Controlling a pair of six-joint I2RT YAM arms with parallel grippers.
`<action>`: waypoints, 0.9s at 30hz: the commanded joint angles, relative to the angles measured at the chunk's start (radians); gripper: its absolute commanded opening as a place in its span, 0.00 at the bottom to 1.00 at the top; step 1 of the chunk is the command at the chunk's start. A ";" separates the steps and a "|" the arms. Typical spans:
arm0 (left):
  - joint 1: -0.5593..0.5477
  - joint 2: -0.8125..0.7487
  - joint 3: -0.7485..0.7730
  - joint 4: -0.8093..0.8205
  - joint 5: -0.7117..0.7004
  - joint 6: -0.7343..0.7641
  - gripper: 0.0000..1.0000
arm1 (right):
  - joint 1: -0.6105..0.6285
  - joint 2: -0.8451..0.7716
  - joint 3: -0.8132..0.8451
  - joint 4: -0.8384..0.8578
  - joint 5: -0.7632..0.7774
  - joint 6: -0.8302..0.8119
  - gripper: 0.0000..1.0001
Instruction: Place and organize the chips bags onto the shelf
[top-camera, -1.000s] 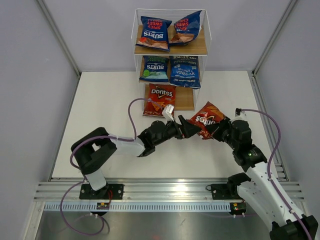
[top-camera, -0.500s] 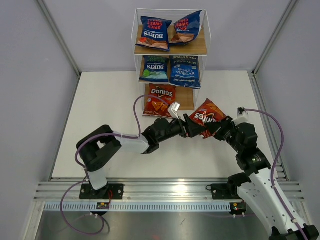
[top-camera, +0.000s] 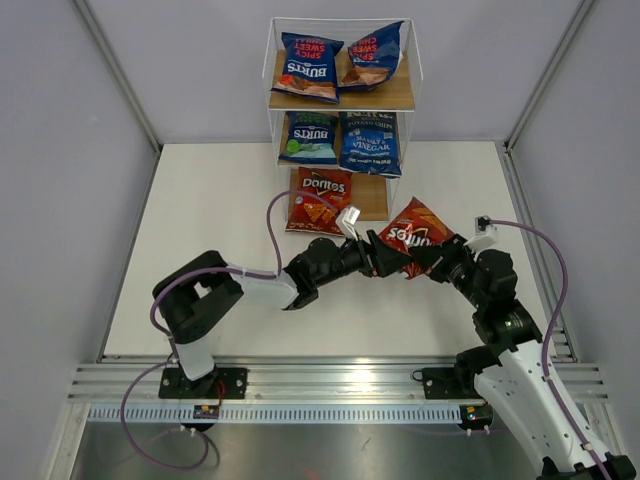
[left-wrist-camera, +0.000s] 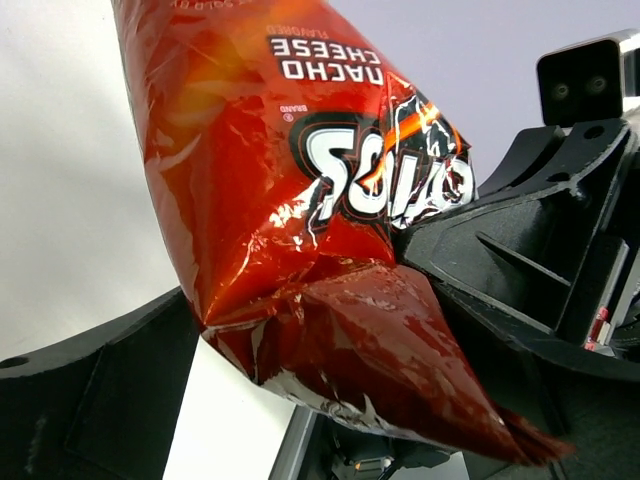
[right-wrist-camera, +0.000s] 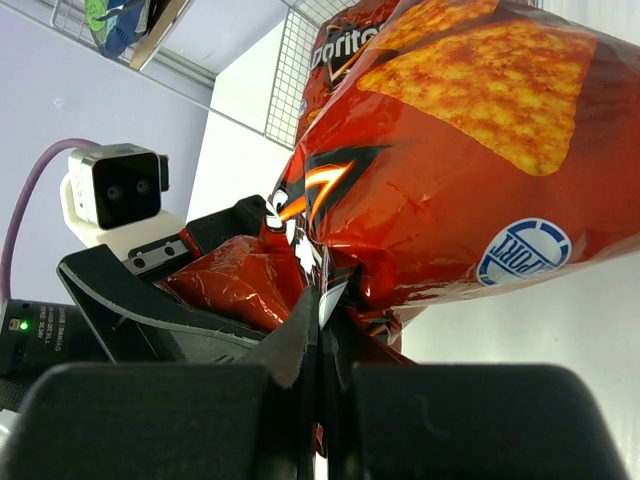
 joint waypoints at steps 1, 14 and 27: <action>0.003 -0.043 -0.025 0.137 -0.093 0.030 0.94 | 0.006 -0.016 -0.002 0.032 -0.043 0.026 0.01; -0.003 -0.048 -0.122 0.272 -0.244 -0.015 0.99 | 0.008 -0.002 -0.035 0.101 -0.072 0.044 0.01; -0.028 -0.011 -0.017 0.172 -0.203 -0.016 0.99 | 0.006 0.015 -0.046 0.133 -0.141 0.026 0.01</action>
